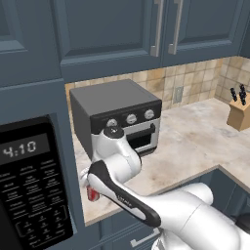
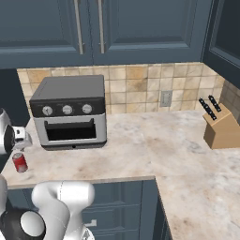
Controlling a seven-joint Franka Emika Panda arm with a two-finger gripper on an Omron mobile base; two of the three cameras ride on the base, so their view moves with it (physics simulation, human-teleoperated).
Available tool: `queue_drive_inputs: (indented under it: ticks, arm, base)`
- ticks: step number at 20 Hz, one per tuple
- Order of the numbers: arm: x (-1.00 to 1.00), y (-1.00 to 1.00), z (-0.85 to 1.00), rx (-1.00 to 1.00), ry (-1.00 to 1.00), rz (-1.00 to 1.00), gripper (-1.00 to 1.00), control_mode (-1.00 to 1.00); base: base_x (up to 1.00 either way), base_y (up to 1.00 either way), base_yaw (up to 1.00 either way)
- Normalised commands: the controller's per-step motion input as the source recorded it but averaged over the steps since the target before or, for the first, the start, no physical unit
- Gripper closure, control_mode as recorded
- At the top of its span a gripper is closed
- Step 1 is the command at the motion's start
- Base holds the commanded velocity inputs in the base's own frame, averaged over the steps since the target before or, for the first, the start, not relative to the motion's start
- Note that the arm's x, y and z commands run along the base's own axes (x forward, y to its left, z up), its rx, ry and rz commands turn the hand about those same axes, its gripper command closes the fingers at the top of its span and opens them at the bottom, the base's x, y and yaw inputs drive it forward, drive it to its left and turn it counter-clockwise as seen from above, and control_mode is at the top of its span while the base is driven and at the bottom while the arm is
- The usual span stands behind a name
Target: Four empty soda cans are scattered around the kitchen. Gather all the cans and cluster them next to the stove for recycling.
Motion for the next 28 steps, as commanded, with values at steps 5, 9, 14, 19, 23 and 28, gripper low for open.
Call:
queue_drive_inputs:
  ticks: [5,9,14,19,23,28]
  arm:
    - [0.18,0.0,-0.41,0.0,0.0,0.0,-1.0,-1.0]
    - [0.17,0.01,-0.16,0.0,0.02,0.0,-1.0,-1.0]
    - [0.01,0.02,0.0,0.0,0.04,0.0,-1.0,-1.0]
    - [0.18,0.18,0.0,-0.01,0.13,0.0,-1.0,-1.0]
    - [0.08,0.09,0.0,0.0,0.06,0.0,-1.0,-1.0]
    - [0.04,0.08,0.0,-0.02,0.02,0.0,-1.0,-1.0]
  base:
    - [0.0,0.0,0.0]
    - [0.0,0.0,0.0]
    - [0.0,0.0,0.0]
    - [0.0,0.0,0.0]
    - [0.0,0.0,0.0]
    - [0.0,0.0,0.0]
